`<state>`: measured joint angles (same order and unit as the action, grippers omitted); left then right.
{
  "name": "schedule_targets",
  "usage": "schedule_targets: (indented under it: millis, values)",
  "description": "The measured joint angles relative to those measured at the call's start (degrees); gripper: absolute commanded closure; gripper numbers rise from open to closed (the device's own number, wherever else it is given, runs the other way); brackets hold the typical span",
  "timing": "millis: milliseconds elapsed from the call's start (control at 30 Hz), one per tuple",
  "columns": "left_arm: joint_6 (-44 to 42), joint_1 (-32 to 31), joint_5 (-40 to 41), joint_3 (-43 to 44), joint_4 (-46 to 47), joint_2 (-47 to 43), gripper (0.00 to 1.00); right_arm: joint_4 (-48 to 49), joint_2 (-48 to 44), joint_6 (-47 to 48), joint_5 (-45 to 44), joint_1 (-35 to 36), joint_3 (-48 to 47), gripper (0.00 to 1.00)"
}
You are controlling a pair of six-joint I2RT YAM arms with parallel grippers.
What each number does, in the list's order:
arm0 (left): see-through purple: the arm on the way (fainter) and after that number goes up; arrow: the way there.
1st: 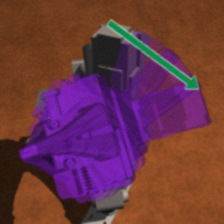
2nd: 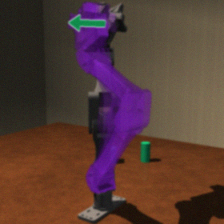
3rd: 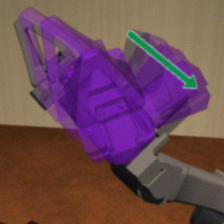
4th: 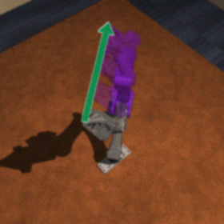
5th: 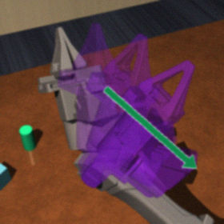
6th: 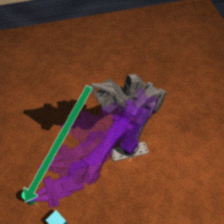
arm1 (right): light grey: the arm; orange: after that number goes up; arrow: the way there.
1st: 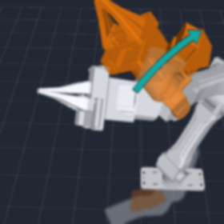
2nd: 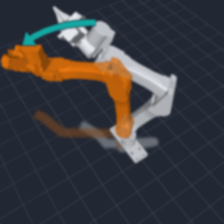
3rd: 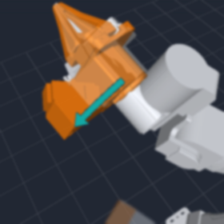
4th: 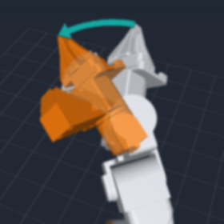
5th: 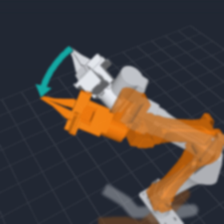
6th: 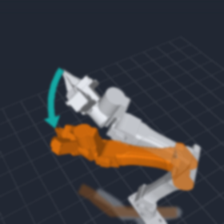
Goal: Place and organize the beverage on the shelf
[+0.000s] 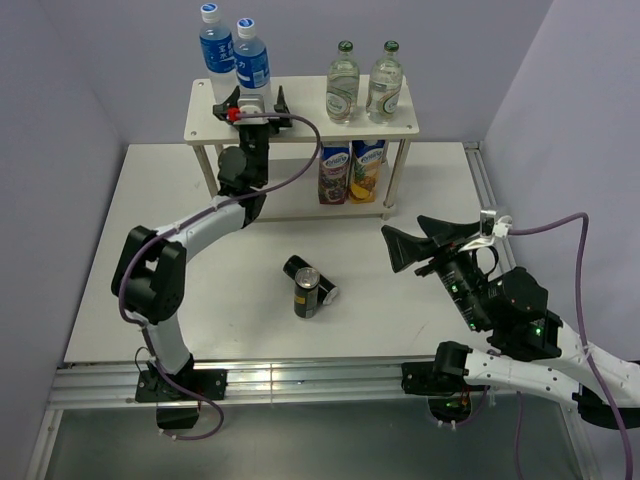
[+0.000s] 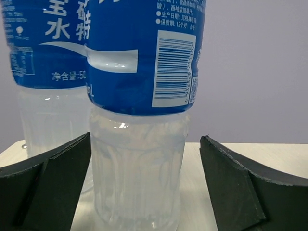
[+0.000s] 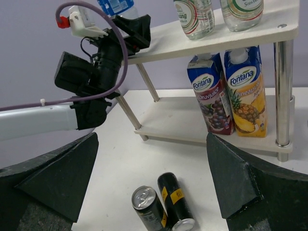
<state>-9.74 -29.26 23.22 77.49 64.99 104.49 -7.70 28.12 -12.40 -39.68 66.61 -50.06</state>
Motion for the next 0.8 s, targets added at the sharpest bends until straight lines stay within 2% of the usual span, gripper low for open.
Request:
schedule_targets:
  millis: [533, 700, 800]
  values:
    - [3.39, -3.17, 3.87, -12.46, -14.6, -15.43, 0.01, -0.63, -2.67, -2.8, 0.0, 0.0, 0.92, 0.0]
    - [7.76, -7.08, 6.45, -17.81, -28.65, -26.99, 0.04, -1.18, -3.39, -3.28, -1.14, 0.0, 1.38, 0.0]
    - [11.63, -12.63, 7.63, -25.05, -36.17, -39.63, 0.04, -2.56, -4.17, -3.52, -1.79, 0.0, 1.88, 0.0]
